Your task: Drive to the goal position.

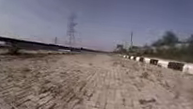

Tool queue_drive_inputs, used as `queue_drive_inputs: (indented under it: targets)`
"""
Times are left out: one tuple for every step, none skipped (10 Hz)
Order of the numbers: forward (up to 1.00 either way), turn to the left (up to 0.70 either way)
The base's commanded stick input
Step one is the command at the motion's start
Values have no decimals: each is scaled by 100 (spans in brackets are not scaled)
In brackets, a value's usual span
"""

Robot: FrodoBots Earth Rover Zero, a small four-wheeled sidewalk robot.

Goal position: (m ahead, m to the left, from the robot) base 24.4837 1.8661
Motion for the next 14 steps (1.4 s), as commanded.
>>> queue_drive_inputs:
  targets:
    - [100, 0]
    - [100, 0]
    - [100, 0]
    - [100, 0]
    - [100, 0]
    - [100, 0]
    - [100, 0]
    - [100, 0]
    - [100, 0]
    - [100, 0]
    - [100, 0]
    - [100, 0]
    - [100, 0]
    - [100, 0]
